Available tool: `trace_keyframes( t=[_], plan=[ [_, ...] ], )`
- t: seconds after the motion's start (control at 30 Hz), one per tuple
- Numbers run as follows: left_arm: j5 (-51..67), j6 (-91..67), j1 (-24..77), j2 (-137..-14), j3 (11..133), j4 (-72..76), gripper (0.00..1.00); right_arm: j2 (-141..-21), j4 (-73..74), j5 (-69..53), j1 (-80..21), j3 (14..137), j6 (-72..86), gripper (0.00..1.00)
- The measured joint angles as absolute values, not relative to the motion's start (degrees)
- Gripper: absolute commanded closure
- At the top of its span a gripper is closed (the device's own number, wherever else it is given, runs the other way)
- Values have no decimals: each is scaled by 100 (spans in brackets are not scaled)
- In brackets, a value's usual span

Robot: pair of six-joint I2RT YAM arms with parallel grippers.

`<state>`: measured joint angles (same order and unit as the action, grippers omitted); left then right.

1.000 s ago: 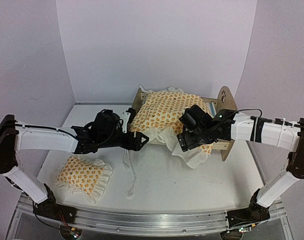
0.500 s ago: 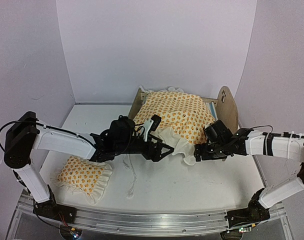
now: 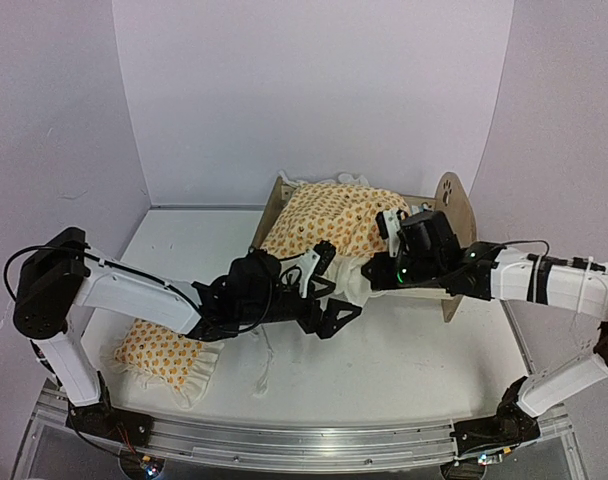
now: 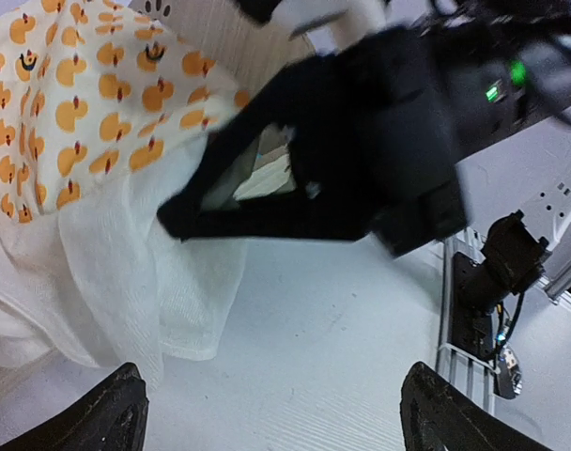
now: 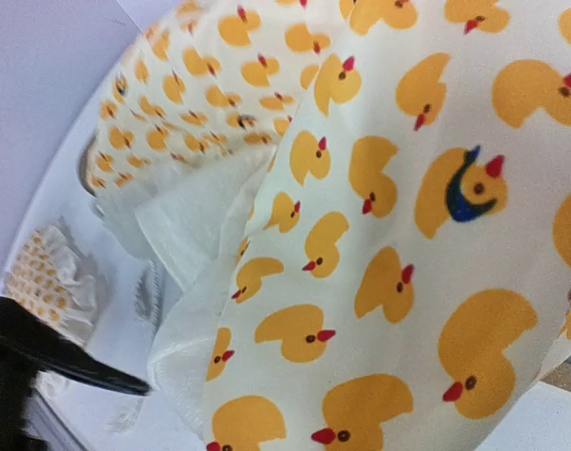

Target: Set up the pet bed

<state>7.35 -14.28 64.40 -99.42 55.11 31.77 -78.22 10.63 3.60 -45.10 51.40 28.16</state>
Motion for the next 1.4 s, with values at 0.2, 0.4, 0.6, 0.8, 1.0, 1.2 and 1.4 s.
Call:
trace_keyframes(
  t=[0.2, 0.4, 0.6, 0.8, 1.0, 1.2, 1.4],
  plan=[
    [362, -1286, 6344, -10508, 5975, 3201, 2, -7664, 1361, 167, -4499, 6086, 2832, 95],
    [257, -1282, 6095, -10818, 6536, 3205, 2, -7666, 1594, 106, -4499, 6445, 2821, 93],
    [134, -1310, 5863, -11076, 7094, 3151, 33, -7688, 1852, 49, -4499, 6563, 2757, 91],
    [362, -1415, 5662, -11153, 7382, 3140, 99, -7767, 2082, 30, -4499, 6698, 2534, 46],
    [1000, -1861, 5424, -11144, 7428, 3142, 100, -7800, 2932, 1610, -4515, 7004, 2010, 25],
    [1728, -2480, 5260, -11133, 7463, 3107, 100, -7734, 3044, 1564, -4504, 6462, 1660, 66],
    [2563, -3181, 5089, -11163, 7754, 3050, 100, -7594, 2198, 794, -4217, 5260, 1363, 75]
  ],
)
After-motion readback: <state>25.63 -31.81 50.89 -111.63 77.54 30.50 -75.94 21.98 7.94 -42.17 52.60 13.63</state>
